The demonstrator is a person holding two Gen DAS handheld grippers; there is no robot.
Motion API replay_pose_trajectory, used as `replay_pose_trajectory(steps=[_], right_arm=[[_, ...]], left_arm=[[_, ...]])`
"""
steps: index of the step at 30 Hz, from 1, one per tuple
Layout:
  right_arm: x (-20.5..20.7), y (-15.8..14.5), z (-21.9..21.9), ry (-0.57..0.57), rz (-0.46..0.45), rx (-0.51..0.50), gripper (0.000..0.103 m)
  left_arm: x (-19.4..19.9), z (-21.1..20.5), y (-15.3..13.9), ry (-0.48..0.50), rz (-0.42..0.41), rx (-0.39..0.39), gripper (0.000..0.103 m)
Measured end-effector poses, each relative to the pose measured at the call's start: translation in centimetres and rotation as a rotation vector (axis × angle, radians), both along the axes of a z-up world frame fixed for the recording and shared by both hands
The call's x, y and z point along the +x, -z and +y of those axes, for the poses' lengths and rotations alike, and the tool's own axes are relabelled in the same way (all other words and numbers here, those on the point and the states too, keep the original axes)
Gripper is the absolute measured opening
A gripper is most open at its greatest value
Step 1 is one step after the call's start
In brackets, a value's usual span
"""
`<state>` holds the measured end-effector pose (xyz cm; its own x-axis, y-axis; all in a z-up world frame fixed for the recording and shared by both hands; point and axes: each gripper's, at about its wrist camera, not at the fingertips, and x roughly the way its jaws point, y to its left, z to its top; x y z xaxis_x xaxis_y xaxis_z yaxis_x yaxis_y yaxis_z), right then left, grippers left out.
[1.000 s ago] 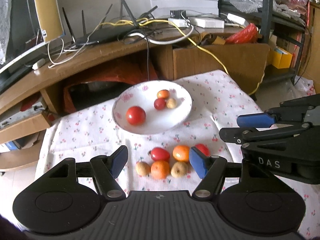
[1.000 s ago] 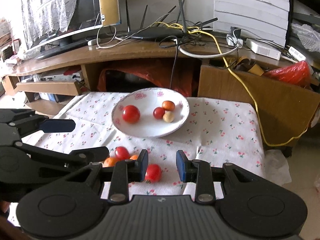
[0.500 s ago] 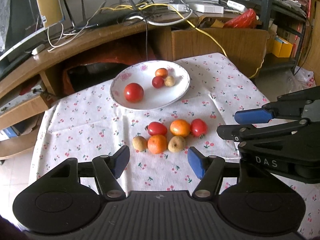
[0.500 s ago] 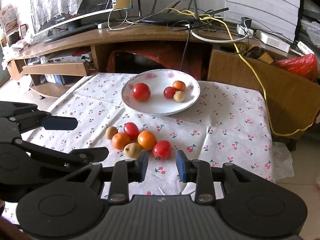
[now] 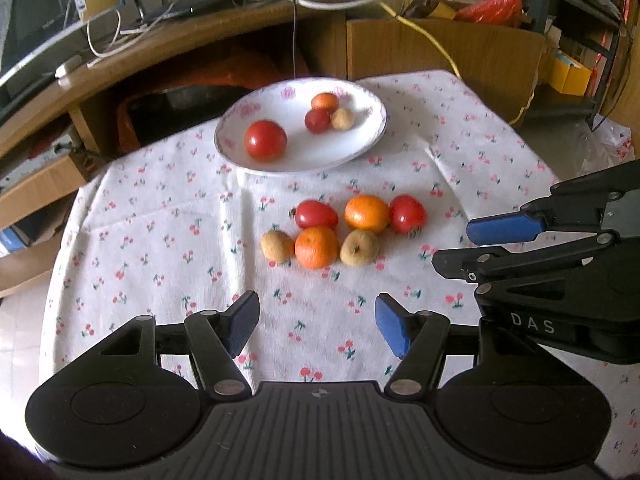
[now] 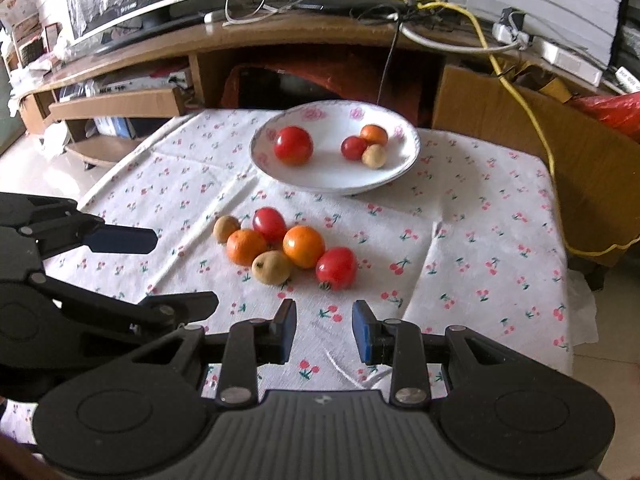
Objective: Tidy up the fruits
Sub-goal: 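Move the right gripper down to the red tomato in the fruit cluster, then close the right gripper around the red tomato and lift it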
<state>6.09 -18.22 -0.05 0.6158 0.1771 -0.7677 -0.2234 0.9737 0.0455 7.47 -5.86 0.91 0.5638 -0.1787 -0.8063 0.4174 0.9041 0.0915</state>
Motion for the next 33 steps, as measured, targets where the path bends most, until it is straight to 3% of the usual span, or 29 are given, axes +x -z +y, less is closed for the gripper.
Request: replay_pose_trajectory(steps=[8,13,19,33], right_arm=[[0.8,1.8,0.5,-0.028,0.056,-0.004,0.031],[1.8,1.7,0.4,-0.041,0.051,0.008,0.032],[3.7,1.9,-0.5,-0.007,0.06,0.046,0.035],[6.1,3.1,-0.3,-0.03,0.05,0.013,0.035]], left_arm=[[0.6,0.4,1.3,-0.005,0.04,0.001,0.071],[1.6,1.3,1.0,-0.026,0.053,-0.049,0.083],[1.8,1.1,1.1,-0.006,0.053,-0.043,0.083],[3.2,1.3,1.7,-0.019,0.088,-0.08,0.083]])
